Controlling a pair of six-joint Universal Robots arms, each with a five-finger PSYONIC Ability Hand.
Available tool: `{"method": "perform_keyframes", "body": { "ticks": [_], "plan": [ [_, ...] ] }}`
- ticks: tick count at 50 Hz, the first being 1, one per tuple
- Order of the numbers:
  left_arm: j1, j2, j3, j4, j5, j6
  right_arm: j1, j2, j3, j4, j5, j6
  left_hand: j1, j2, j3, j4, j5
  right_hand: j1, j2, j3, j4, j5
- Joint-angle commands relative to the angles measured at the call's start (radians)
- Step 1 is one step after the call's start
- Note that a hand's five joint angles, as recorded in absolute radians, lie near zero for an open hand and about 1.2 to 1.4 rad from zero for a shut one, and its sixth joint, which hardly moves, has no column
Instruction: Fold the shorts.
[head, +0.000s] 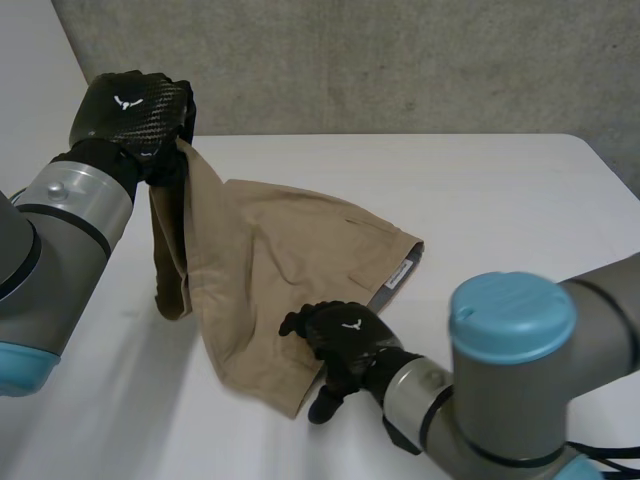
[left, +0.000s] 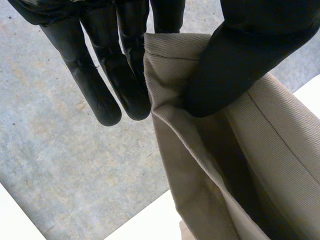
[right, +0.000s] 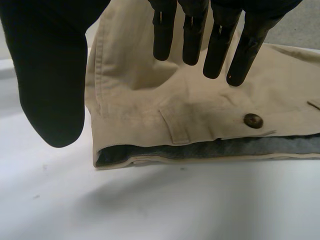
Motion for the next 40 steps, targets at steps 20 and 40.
{"method": "perform_keyframes", "body": {
  "ticks": [20,40],
  "plan": [
    [0.003,0.0,-0.002,-0.001,0.0,-0.002,0.173,0.227,-0.169,-0.048,0.185,0.007,0.267,0.201,0.208,0.197,0.247,0.146,0.089,0.11,0.117,0.116],
    [0.001,0.0,-0.003,-0.001,0.0,-0.002,0.166,0.27,-0.225,-0.104,0.262,-0.079,0.267,0.201,0.208,0.197,0.247,0.407,0.35,0.371,0.378,0.377]
  ]
}}
